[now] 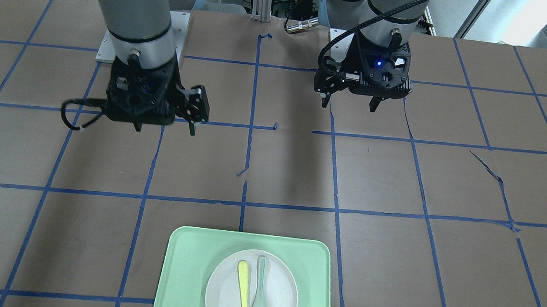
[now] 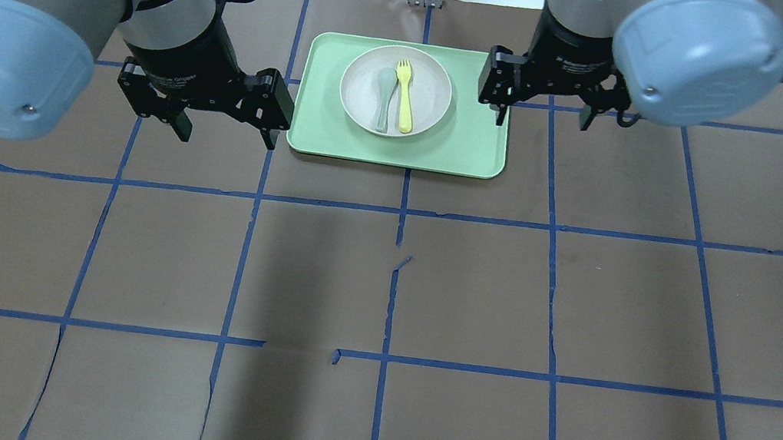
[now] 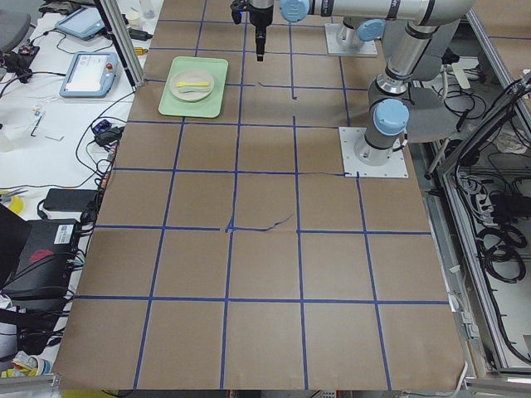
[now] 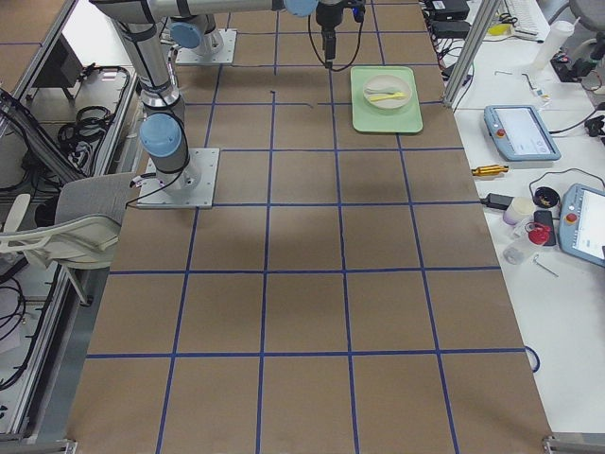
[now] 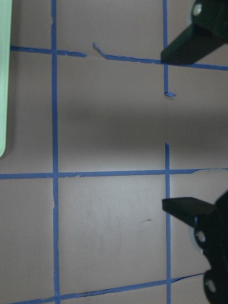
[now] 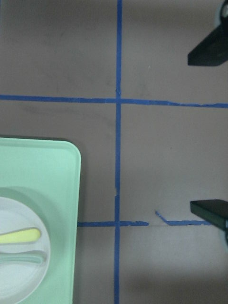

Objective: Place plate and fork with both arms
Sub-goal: 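Reach the right gripper over the plate and grasp the yellow fork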

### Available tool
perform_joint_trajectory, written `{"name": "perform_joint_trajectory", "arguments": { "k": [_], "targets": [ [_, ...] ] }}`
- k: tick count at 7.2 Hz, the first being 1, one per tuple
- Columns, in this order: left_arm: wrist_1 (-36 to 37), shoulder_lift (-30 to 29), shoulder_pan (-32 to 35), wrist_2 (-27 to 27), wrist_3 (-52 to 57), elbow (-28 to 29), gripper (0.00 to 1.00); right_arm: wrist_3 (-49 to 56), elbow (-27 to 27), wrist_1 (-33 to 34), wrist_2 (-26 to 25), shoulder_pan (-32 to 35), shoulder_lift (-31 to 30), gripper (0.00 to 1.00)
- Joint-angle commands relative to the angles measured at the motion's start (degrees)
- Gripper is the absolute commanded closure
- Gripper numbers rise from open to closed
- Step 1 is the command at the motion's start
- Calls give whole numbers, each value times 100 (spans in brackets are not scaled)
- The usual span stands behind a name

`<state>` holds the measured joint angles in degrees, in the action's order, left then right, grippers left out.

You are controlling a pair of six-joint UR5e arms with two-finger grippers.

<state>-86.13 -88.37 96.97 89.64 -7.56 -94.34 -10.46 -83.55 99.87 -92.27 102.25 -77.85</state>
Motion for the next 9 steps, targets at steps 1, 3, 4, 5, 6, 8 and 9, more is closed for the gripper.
{"name": "perform_joint_trajectory", "arguments": {
  "k": [1,3,4,5,6,8,9],
  "targets": [
    [0,13,6,0,0,-5,0,-89,722,735,25,348,1450,0],
    [-9,30,6,0,9,-5,0,53,2020,858,183,418,2803,1],
    [-9,31,6,0,9,-5,0,79,2436,902,174,445,3271,5],
    [-17,22,6,0,9,-5,0,88,2509,1198,183,497,3546,10],
    [-17,22,-3,0,9,-14,0,88,2510,1384,183,515,3740,17],
    [-17,4,6,1,9,-14,0,70,2510,1544,183,559,3908,31],
    [-17,-5,6,0,9,-14,0,70,2501,1544,192,586,3917,40]
  ]
}}
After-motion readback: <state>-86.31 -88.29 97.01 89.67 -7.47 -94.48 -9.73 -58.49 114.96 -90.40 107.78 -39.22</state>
